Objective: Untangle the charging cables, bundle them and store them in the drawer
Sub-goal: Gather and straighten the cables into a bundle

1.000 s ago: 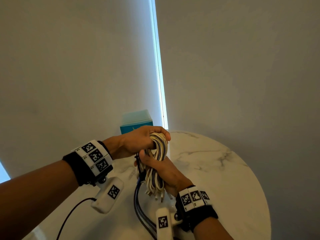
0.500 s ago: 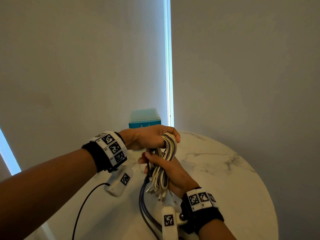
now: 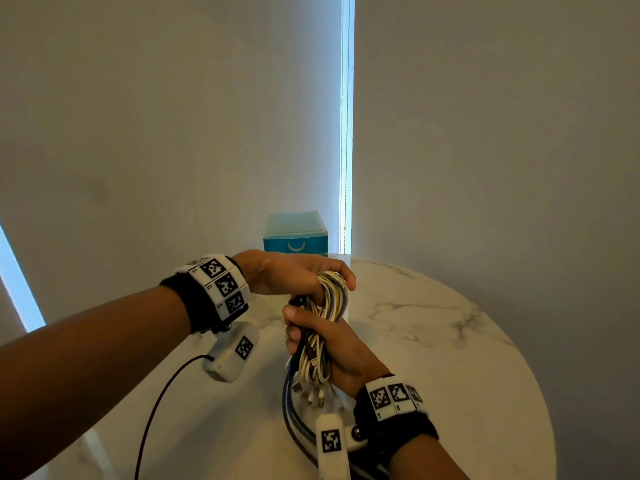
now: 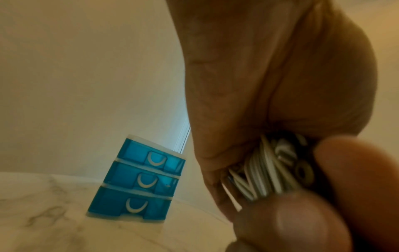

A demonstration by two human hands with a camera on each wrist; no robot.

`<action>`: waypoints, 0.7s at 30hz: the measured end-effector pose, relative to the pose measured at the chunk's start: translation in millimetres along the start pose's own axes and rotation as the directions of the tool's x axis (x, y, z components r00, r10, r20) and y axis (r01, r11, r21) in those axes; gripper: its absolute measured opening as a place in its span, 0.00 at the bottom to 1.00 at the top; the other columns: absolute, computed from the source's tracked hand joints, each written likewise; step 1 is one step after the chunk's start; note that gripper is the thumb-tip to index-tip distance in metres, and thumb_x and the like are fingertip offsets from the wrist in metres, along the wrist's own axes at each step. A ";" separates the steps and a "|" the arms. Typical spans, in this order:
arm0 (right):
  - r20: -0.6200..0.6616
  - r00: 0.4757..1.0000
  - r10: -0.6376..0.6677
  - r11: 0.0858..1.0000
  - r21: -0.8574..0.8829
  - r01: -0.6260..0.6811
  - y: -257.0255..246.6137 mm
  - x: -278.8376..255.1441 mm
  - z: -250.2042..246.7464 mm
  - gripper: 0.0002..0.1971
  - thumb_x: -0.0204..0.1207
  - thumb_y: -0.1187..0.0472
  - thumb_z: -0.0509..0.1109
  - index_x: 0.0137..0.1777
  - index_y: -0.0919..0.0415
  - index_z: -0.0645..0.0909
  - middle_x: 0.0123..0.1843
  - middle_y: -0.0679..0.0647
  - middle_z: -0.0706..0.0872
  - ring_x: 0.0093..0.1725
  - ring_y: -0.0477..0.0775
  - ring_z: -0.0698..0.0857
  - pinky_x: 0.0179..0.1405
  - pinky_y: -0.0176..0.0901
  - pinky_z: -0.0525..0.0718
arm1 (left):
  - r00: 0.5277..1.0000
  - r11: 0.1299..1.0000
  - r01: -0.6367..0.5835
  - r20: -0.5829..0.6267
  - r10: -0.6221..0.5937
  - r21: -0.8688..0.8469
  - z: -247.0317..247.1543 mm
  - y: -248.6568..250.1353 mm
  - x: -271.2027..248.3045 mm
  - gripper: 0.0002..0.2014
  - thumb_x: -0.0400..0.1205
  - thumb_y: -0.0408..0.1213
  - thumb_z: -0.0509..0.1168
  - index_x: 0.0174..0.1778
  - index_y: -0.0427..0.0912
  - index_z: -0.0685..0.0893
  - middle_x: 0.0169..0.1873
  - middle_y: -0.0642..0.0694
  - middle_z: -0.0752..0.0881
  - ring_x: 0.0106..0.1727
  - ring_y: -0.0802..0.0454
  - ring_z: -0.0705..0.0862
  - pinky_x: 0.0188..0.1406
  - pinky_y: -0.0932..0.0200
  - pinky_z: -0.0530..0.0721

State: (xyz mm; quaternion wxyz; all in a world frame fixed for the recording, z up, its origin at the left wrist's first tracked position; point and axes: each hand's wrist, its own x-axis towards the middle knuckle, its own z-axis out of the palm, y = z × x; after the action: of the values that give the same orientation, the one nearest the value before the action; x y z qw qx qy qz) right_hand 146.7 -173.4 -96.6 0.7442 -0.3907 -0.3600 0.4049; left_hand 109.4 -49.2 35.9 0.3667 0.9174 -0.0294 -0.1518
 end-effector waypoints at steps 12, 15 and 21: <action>-0.418 0.908 -0.023 0.946 0.285 0.156 -21.8 -1.7 -31.5 0.08 0.82 0.55 0.81 0.54 0.59 0.92 0.39 0.53 0.88 0.37 0.49 0.88 0.39 0.45 0.89 | 0.888 0.738 -0.154 -0.236 0.396 0.657 26.7 31.0 -41.2 0.25 0.85 0.32 0.71 0.74 0.63 0.79 0.73 0.59 0.74 0.74 0.60 0.69 0.74 0.56 0.74; -0.465 0.884 -0.038 0.856 0.441 0.269 -34.8 -3.3 -46.7 0.07 0.83 0.54 0.80 0.52 0.57 0.89 0.41 0.52 0.88 0.40 0.49 0.88 0.45 0.46 0.91 | 0.952 0.491 -0.107 -0.053 0.302 0.864 48.4 14.9 -38.8 0.30 0.85 0.30 0.70 0.80 0.63 0.77 0.80 0.58 0.70 0.81 0.56 0.65 0.82 0.52 0.74; -0.516 0.856 -0.016 0.799 0.508 0.321 -32.2 -2.7 -59.8 0.08 0.84 0.57 0.79 0.45 0.57 0.88 0.40 0.51 0.86 0.41 0.50 0.89 0.60 0.50 0.87 | 0.851 0.188 -0.212 0.086 0.518 0.959 51.9 -14.8 -22.4 0.38 0.72 0.33 0.87 0.74 0.63 0.80 0.73 0.49 0.78 0.71 0.47 0.79 0.61 0.46 0.92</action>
State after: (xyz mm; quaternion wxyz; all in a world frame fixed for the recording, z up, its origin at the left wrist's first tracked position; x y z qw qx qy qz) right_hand 206.9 -205.0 -95.2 0.9268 -0.2006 -0.0550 0.3126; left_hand 71.7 -69.2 -4.0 -0.2224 0.9260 -0.2846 0.1093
